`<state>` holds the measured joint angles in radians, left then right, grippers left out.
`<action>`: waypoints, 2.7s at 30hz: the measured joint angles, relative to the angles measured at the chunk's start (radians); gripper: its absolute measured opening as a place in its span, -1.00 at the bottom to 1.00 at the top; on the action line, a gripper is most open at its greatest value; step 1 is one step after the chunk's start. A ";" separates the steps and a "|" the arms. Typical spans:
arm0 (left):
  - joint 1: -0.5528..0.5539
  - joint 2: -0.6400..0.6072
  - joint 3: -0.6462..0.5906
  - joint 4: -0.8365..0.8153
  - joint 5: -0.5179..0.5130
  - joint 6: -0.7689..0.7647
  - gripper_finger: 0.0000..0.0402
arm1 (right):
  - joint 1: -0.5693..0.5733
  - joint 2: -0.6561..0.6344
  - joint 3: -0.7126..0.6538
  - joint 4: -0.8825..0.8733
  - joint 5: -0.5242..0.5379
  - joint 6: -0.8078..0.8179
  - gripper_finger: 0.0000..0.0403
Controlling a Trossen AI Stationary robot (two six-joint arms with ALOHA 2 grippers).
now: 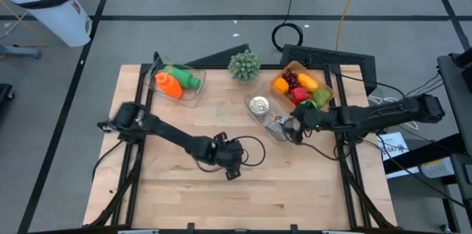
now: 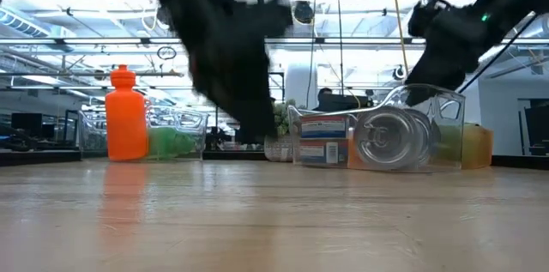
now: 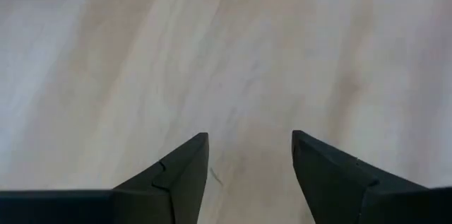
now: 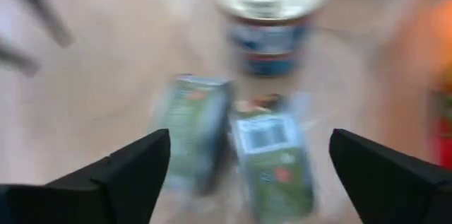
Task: Pick & Place Food Item
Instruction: Return to Home Position
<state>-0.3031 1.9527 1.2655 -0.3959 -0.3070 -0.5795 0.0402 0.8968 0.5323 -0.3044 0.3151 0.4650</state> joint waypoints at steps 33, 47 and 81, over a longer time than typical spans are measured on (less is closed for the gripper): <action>-0.092 -1.380 -1.147 0.726 -0.271 0.403 0.07 | -0.008 -0.893 -0.021 0.033 -0.181 -0.314 0.97; 0.057 -1.943 -1.158 0.189 -0.118 0.463 0.07 | -0.008 -0.894 -0.020 -0.050 -0.001 -0.389 0.97; 0.069 -1.933 -1.206 0.317 0.040 0.525 0.07 | -0.006 -0.882 -0.514 0.451 -0.029 -0.449 0.97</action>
<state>-0.2340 0.0193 0.0593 -0.0792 -0.2673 -0.0544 0.0338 0.0147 0.0181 0.1465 0.2863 0.0165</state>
